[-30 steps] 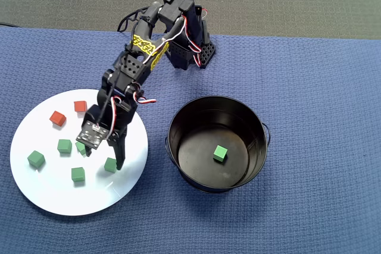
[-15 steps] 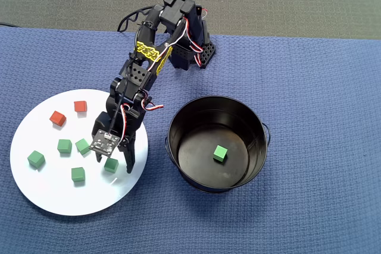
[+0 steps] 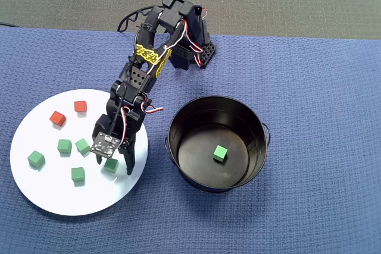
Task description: Pick up the green cubes from the white plate and place them in the black recipient
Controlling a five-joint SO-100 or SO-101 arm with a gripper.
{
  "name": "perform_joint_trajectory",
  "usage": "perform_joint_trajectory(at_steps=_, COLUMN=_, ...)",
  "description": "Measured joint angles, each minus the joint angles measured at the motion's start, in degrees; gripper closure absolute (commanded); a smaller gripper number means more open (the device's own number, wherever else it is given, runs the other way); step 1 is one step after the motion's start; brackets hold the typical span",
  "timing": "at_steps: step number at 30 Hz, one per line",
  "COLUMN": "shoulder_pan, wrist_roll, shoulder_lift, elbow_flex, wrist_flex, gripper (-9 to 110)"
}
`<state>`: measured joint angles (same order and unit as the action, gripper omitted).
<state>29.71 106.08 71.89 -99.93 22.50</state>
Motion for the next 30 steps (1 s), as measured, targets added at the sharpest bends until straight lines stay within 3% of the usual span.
perform_joint_trajectory(at_steps=22, shoulder_pan=0.09, wrist_roll=0.00, shoulder_lift=-0.26, elbow_flex=-3.78, wrist_flex=-4.31, gripper=78)
perform_joint_trajectory(at_steps=30, shoulder_pan=0.09, wrist_roll=0.00, shoulder_lift=-0.97, elbow_flex=-3.78, wrist_flex=-4.83, gripper=94)
